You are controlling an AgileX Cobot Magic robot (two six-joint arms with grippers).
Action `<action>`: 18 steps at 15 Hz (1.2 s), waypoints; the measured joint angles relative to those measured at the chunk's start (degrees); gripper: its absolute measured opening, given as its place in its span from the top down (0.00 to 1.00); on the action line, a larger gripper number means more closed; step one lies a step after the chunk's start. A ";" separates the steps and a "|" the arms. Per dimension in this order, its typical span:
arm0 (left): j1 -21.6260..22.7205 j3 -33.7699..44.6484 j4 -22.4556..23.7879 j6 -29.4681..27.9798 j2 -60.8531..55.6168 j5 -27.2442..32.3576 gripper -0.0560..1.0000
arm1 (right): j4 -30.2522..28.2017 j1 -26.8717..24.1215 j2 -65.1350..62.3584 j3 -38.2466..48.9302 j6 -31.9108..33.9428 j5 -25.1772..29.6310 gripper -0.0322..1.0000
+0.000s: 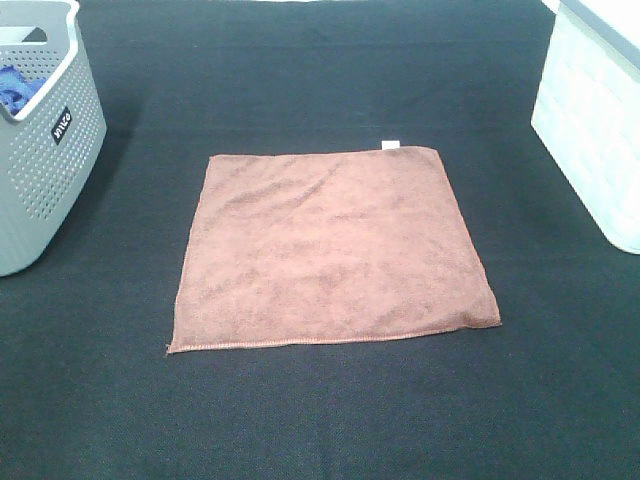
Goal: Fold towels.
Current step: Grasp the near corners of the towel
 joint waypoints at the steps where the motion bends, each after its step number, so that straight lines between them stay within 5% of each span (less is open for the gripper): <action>1: 0.00 0.00 0.00 0.00 0.00 0.00 0.24 | 0.00 0.00 0.00 0.00 0.00 0.00 0.24; 18: 0.00 0.00 0.00 0.00 0.00 0.00 0.24 | 0.00 0.00 0.00 0.00 0.00 0.00 0.24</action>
